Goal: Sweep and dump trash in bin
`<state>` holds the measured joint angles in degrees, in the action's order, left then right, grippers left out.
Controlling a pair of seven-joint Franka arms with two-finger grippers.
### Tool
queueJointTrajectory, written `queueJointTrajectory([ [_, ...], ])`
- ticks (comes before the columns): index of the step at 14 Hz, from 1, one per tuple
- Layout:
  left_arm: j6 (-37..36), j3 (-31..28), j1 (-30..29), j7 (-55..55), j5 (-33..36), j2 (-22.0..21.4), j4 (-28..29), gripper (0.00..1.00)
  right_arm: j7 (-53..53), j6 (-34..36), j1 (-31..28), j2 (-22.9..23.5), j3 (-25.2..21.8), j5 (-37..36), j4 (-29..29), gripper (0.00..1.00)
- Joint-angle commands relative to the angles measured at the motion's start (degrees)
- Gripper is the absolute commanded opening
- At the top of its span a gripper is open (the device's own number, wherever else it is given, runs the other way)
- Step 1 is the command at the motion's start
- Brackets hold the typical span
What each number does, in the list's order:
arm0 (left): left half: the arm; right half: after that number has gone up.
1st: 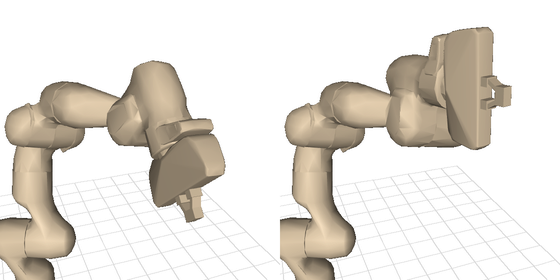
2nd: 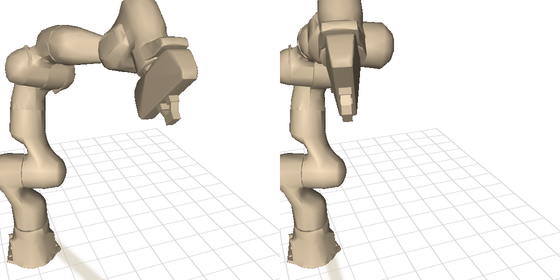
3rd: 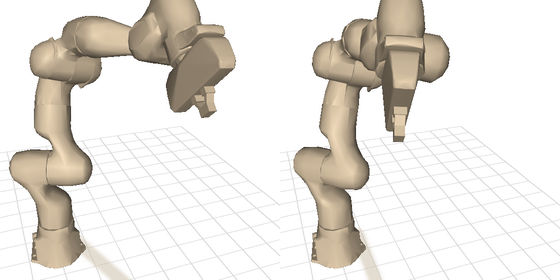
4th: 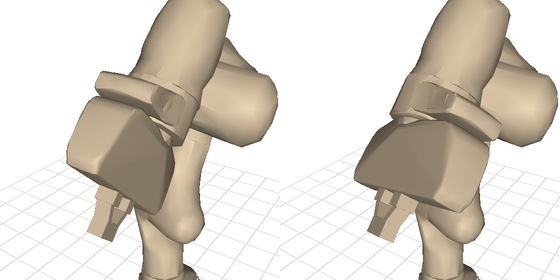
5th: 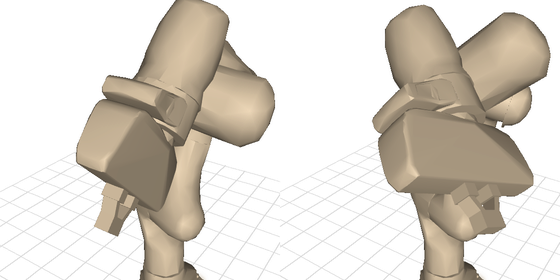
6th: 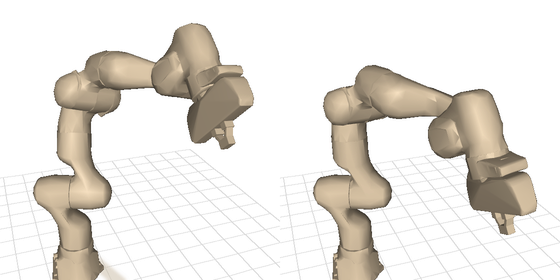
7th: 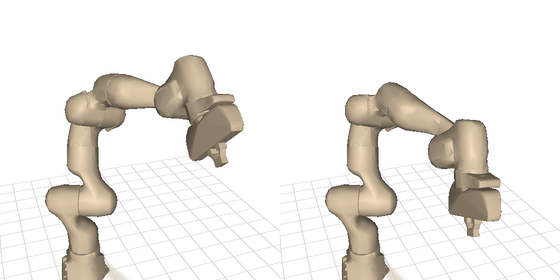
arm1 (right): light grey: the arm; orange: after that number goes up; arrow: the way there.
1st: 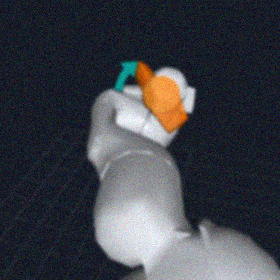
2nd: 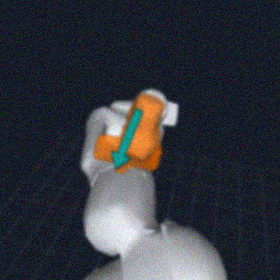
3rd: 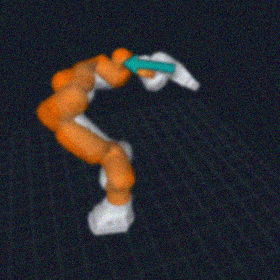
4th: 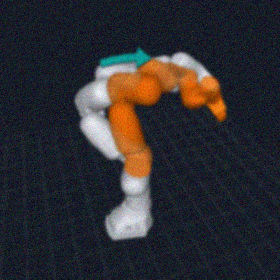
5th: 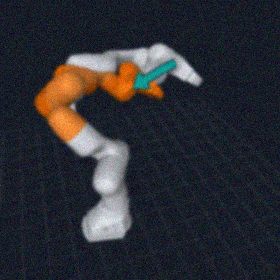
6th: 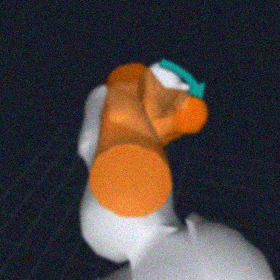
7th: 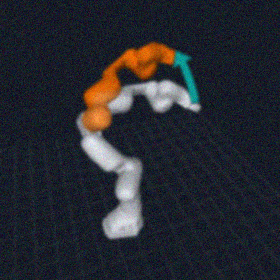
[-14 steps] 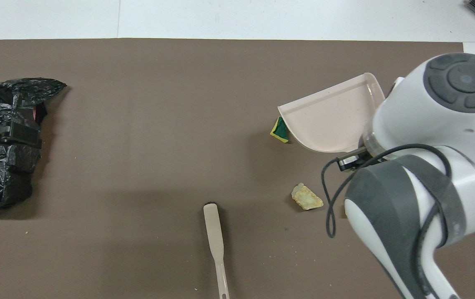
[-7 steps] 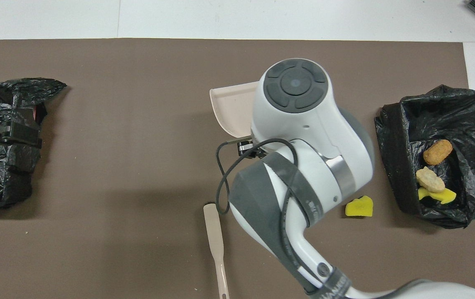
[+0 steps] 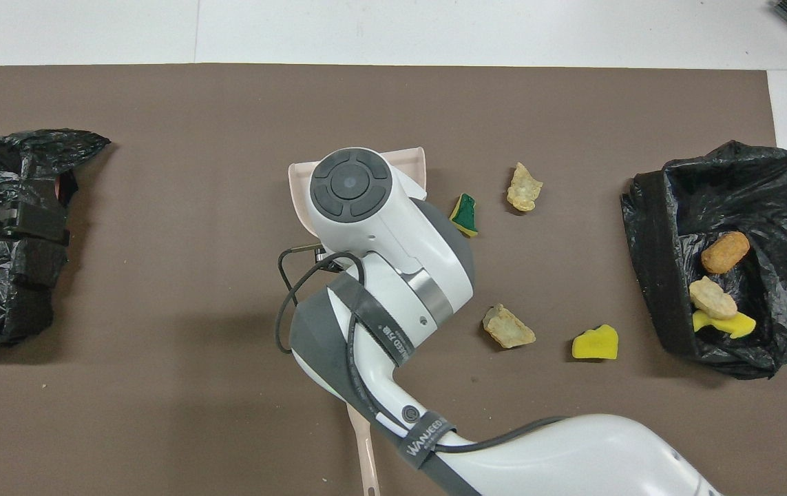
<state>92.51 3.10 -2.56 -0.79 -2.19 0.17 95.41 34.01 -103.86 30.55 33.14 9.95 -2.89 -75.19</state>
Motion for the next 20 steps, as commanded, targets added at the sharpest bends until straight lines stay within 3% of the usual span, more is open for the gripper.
queueJointTrajectory([
  [1, 1.2, 0.0, 0.2, -0.1, 0.7, -1.1, 1.5, 1.00, 0.5, -2.0, 0.8, 3.3, 0.0, 1.1, 2.5, 0.00],
  [4, 1.5, 0.1, 0.8, -0.2, 0.7, -1.3, 2.3, 1.00, 0.5, -4.2, 1.4, 4.6, 0.0, 1.3, 2.2, 0.00],
  [11, 7.1, 0.6, 1.4, -0.2, 0.7, -3.0, 7.7, 1.00, 4.8, -8.2, -0.2, 4.3, -0.2, 1.8, 0.5, 0.64],
  [15, 12.6, 0.6, 5.5, 0.9, 0.7, -2.5, 11.5, 1.00, 5.9, -6.9, -0.4, 1.1, -0.2, 1.7, -0.5, 1.00],
  [20, 22.8, 0.5, 11.6, 5.0, 0.6, 0.0, 16.3, 1.00, 5.6, -5.8, 0.4, -9.0, 0.0, 1.8, -11.3, 1.00],
])
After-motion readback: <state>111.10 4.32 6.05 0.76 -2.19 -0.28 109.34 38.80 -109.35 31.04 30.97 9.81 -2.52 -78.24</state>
